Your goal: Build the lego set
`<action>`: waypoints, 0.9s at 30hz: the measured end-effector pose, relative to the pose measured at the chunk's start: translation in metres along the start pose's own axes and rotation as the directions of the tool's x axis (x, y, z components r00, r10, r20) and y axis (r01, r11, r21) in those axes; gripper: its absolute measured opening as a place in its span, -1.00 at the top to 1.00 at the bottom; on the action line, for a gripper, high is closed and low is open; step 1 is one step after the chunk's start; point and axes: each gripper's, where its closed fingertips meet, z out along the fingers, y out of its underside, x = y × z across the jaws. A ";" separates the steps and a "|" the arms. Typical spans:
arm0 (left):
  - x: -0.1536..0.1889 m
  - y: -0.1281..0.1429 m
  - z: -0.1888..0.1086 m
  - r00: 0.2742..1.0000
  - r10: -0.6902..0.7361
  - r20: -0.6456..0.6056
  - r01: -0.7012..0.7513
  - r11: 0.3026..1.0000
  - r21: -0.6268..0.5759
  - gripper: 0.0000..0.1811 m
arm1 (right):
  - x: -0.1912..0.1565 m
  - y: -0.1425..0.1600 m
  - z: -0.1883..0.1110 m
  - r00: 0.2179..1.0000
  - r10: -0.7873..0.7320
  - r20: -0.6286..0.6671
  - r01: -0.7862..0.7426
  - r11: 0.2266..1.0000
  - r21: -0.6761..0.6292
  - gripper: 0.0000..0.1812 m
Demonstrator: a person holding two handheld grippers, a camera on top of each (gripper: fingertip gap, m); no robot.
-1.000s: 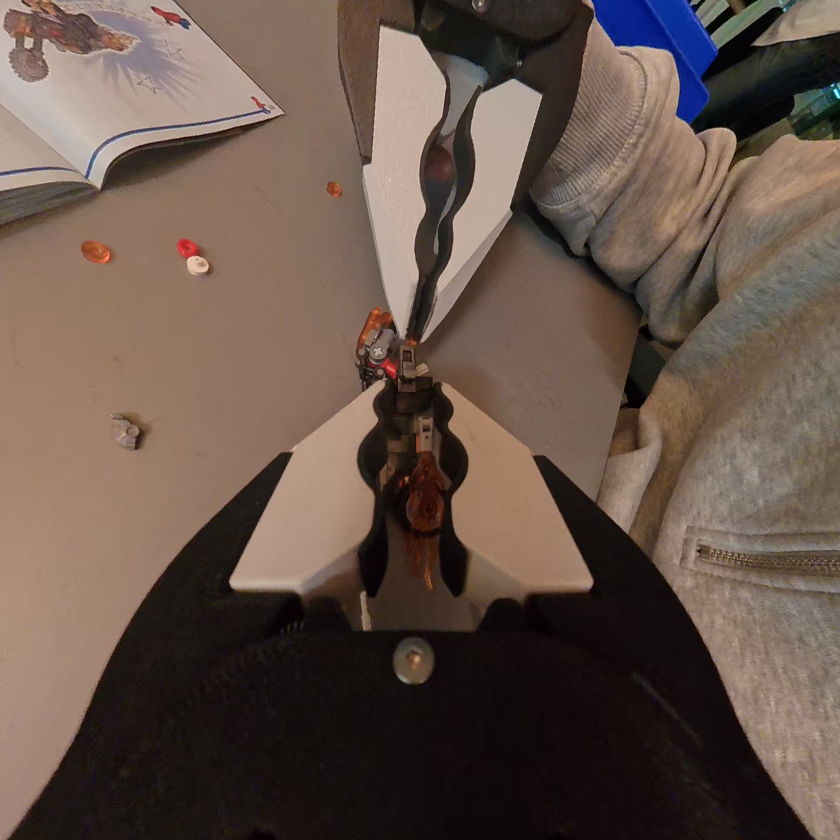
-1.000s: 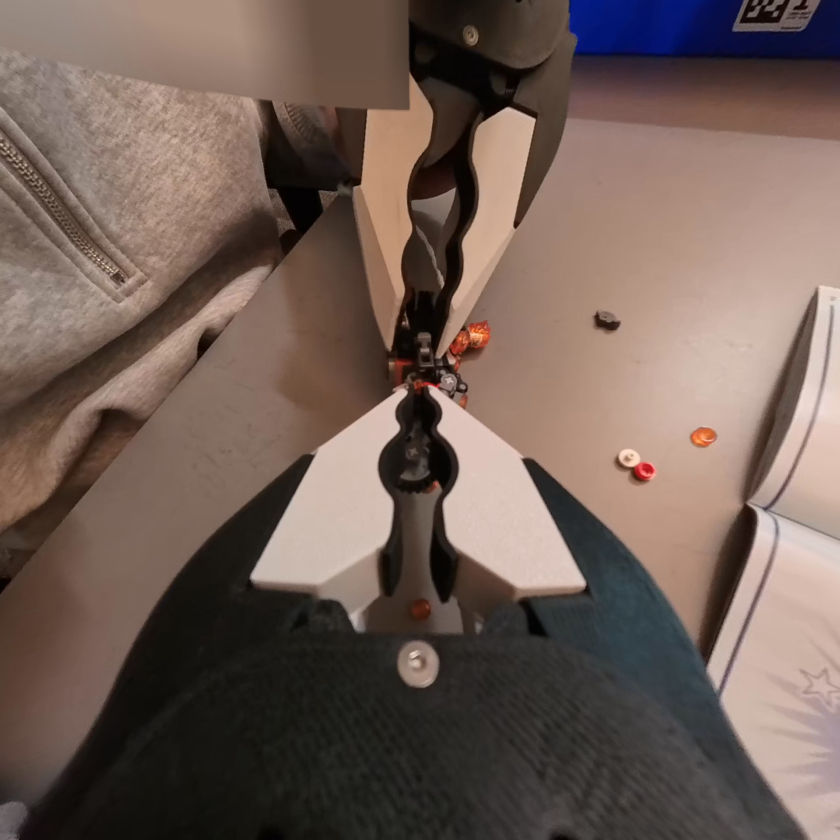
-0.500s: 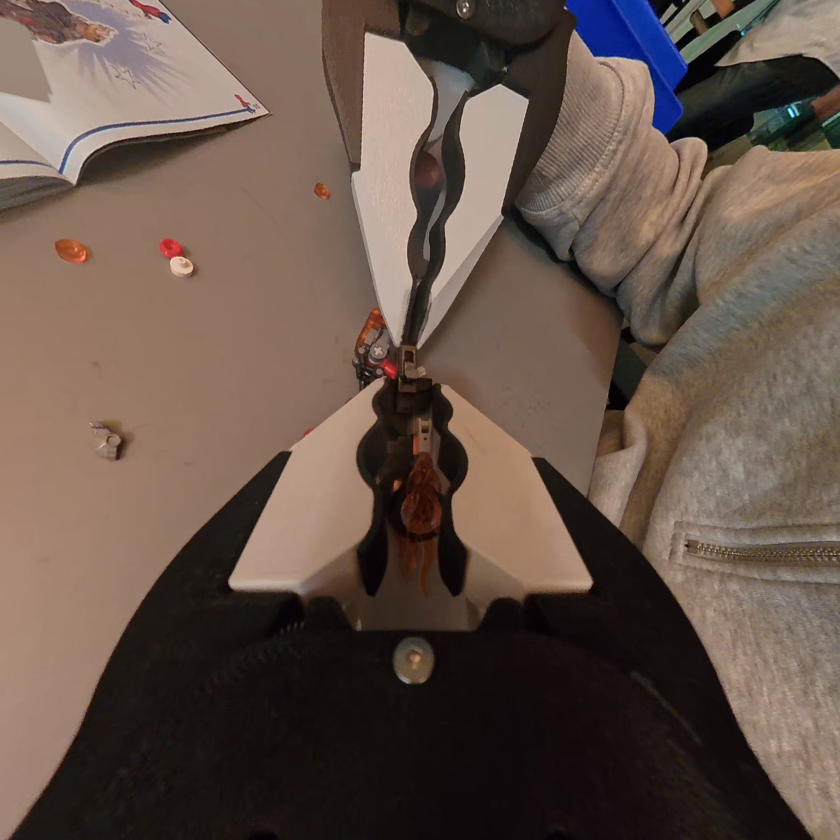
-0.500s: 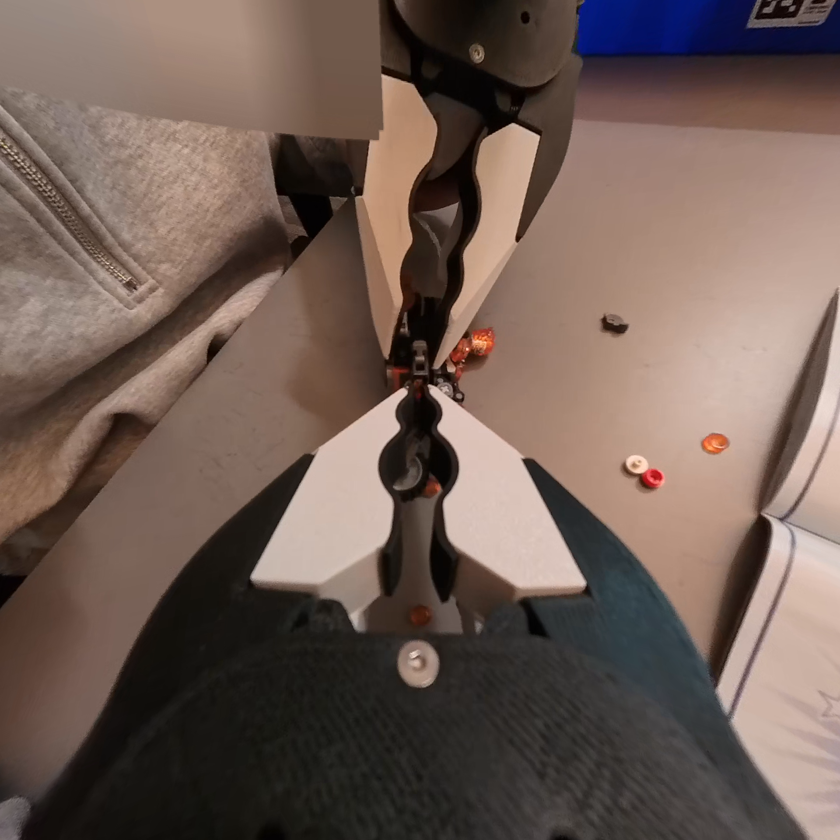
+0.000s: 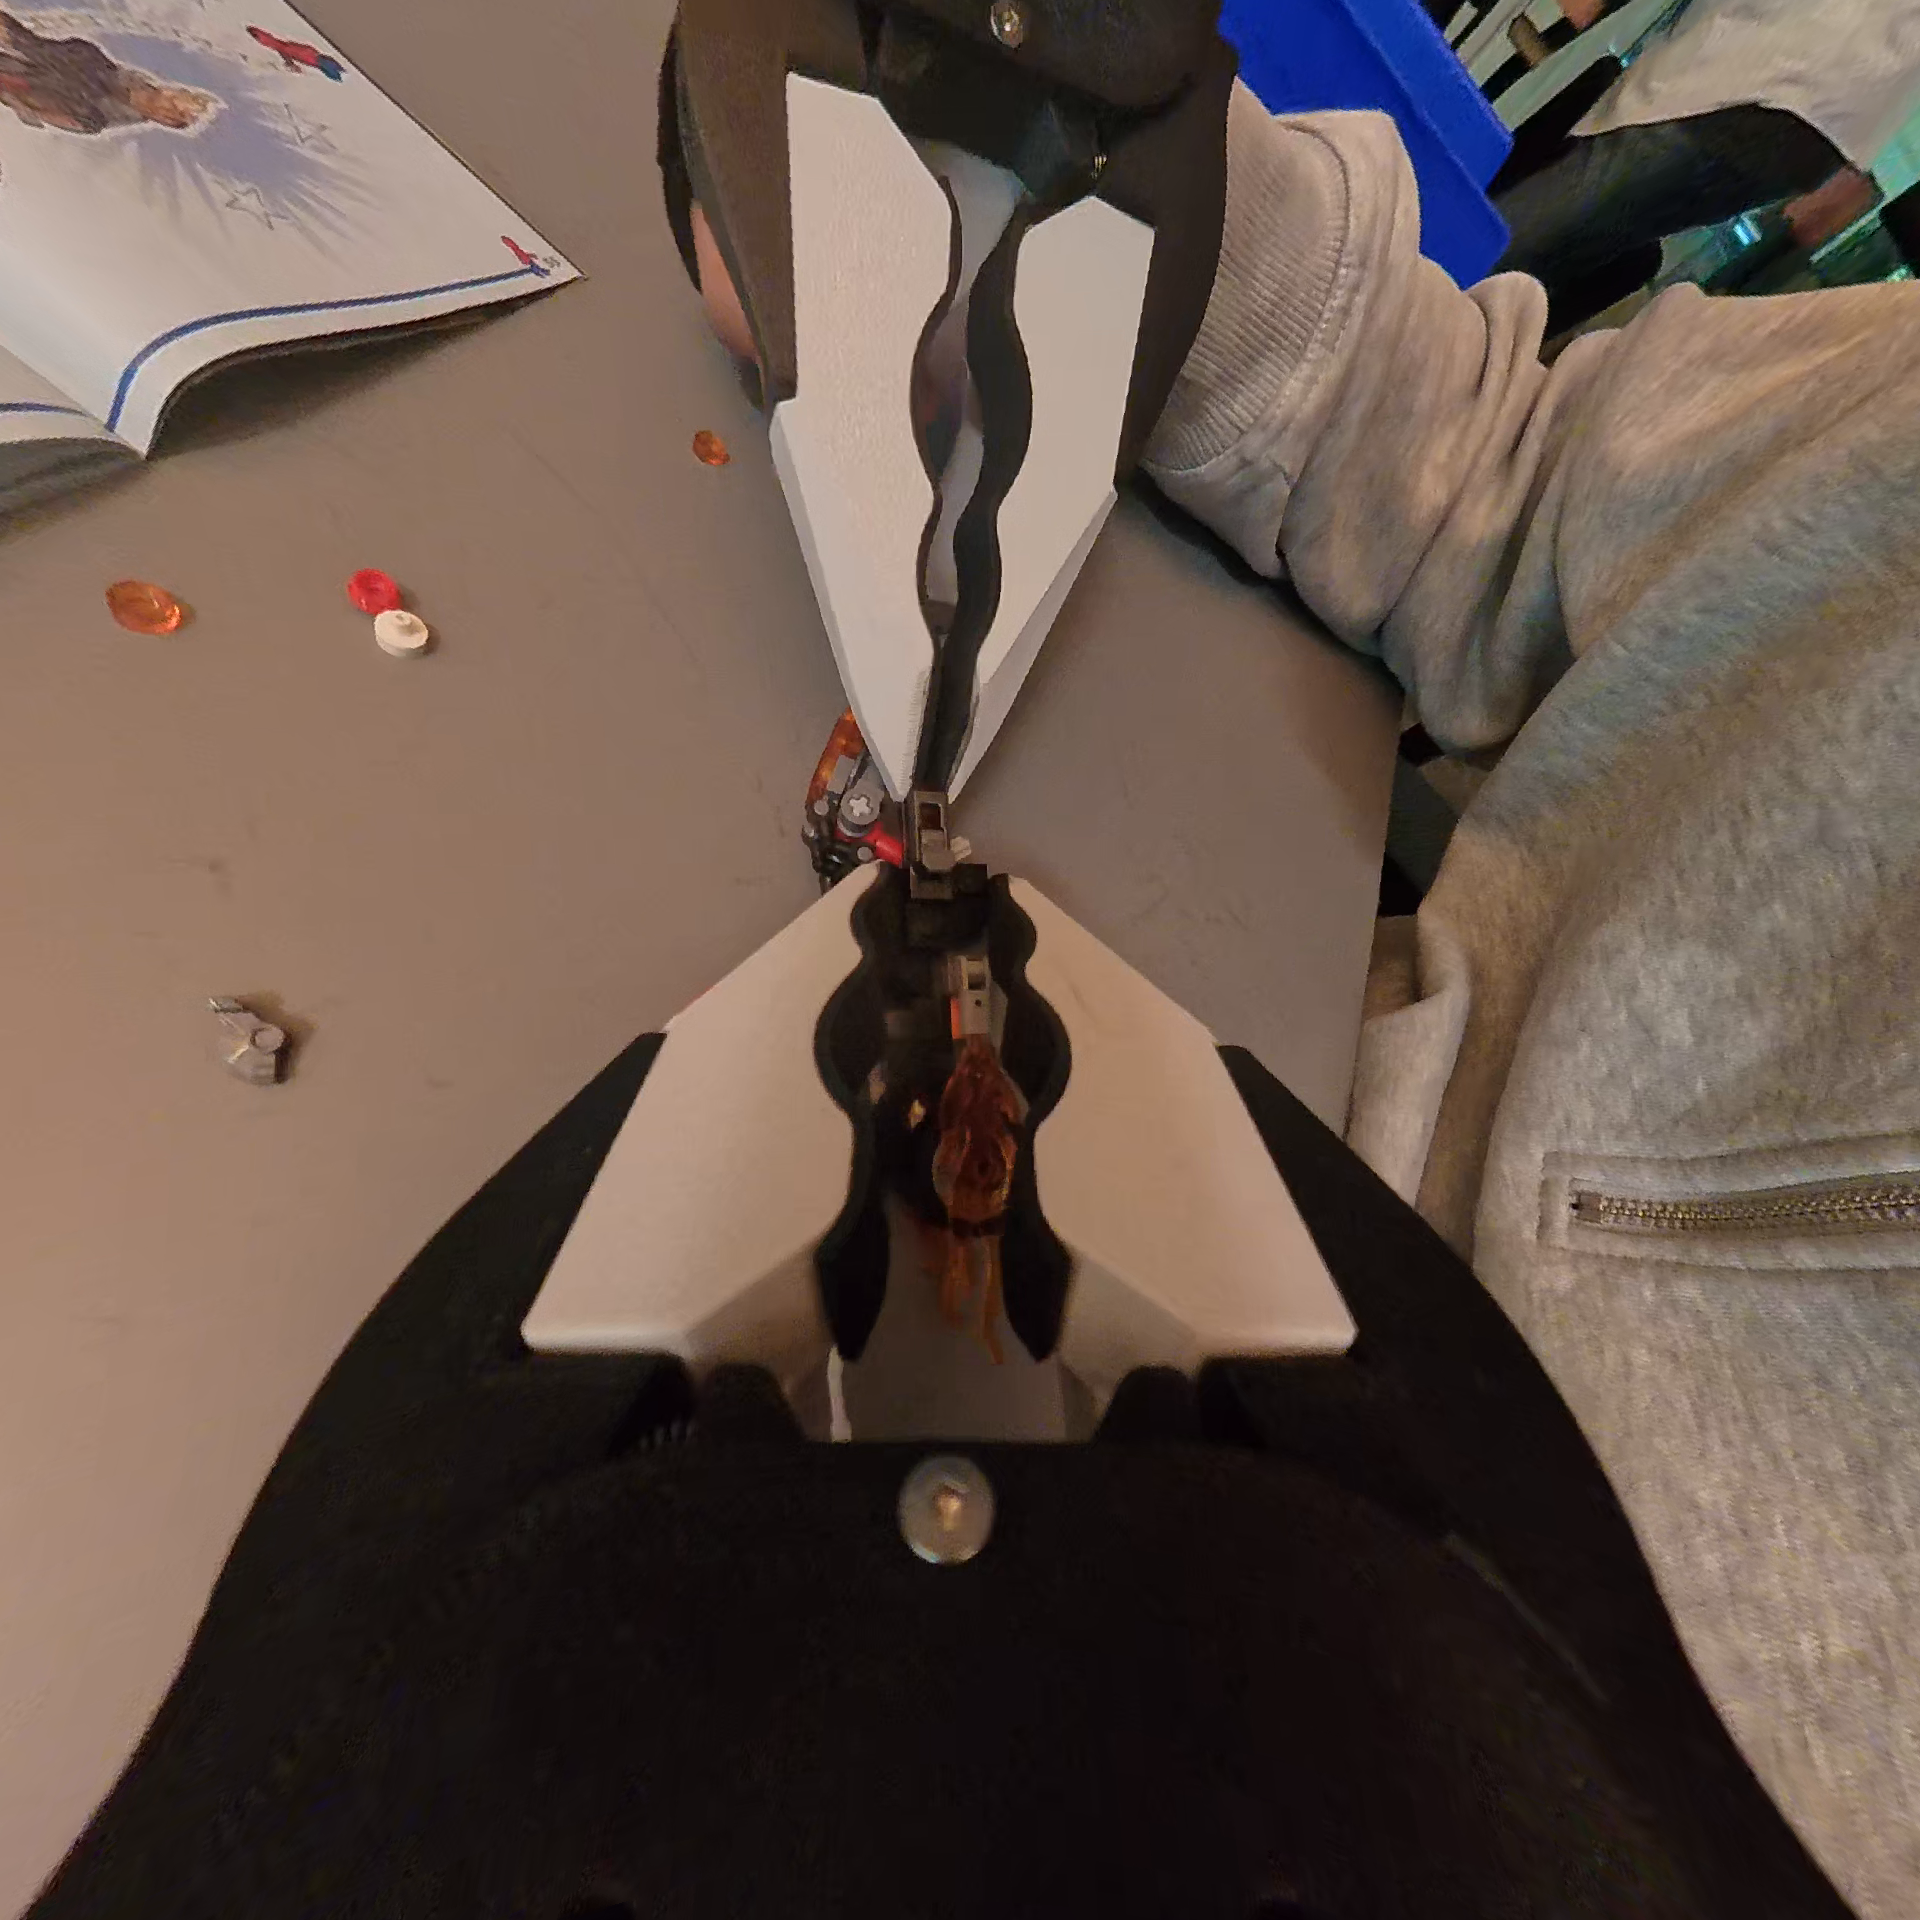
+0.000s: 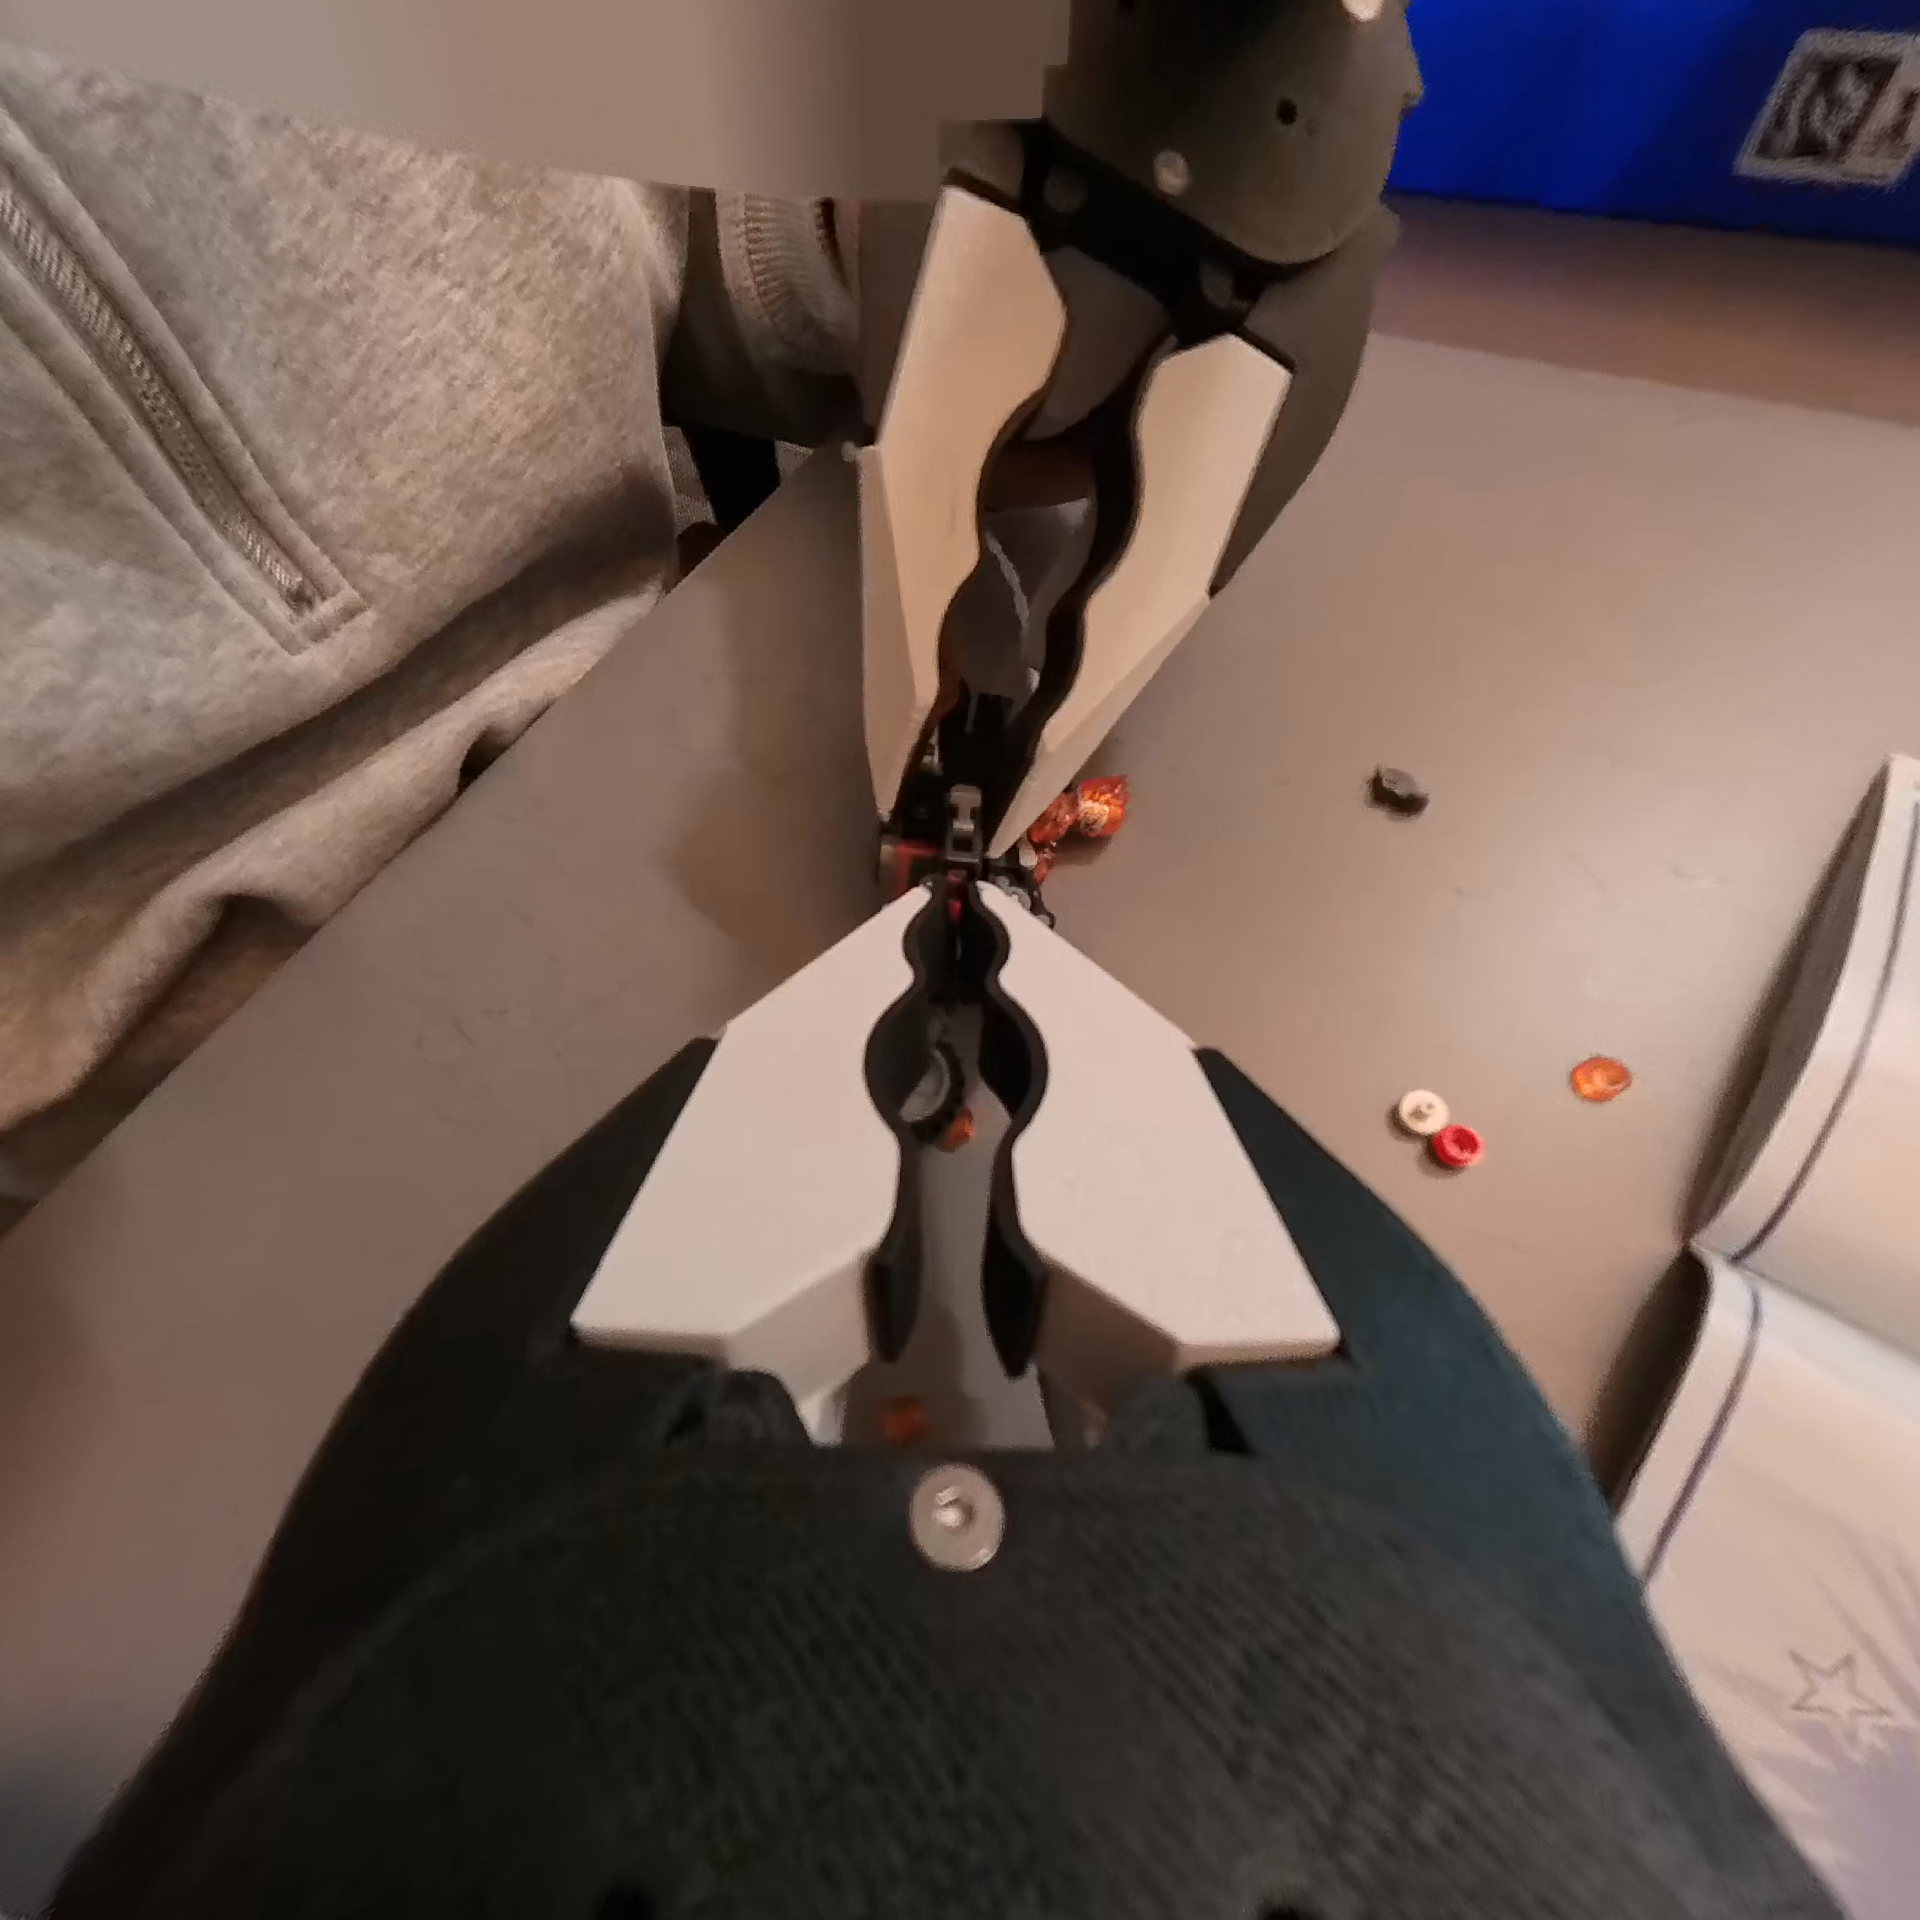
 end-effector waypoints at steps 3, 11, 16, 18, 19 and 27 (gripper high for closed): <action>-0.002 0.000 -0.001 0.999 0.020 0.027 -0.020 1.000 -0.009 0.83 | 0.002 -0.001 0.000 0.992 0.116 -0.040 -0.117 0.993 -0.003 1.00; -0.001 -0.001 0.000 1.000 0.018 0.025 -0.018 1.000 -0.003 0.83 | 0.002 0.001 -0.001 0.859 0.342 -0.382 -0.321 0.940 0.119 1.00; 0.000 0.000 0.000 0.999 0.027 0.023 -0.027 1.000 -0.005 0.84 | 0.001 0.000 -0.001 0.803 0.372 -0.466 -0.305 0.928 0.215 0.95; 0.000 0.000 0.001 0.999 0.037 0.028 -0.037 0.999 -0.010 0.83 | 0.001 0.000 0.000 0.800 0.383 -0.463 -0.314 0.923 0.221 0.94; 0.000 0.000 0.001 0.999 0.042 0.032 -0.042 0.999 -0.013 0.83 | 0.001 0.000 0.000 0.798 0.381 -0.466 -0.312 0.924 0.220 0.94; 0.000 -0.001 0.001 0.999 0.038 0.031 -0.038 0.999 -0.009 0.84 | 0.004 -0.002 -0.008 0.762 0.390 -0.517 -0.296 0.920 0.257 0.73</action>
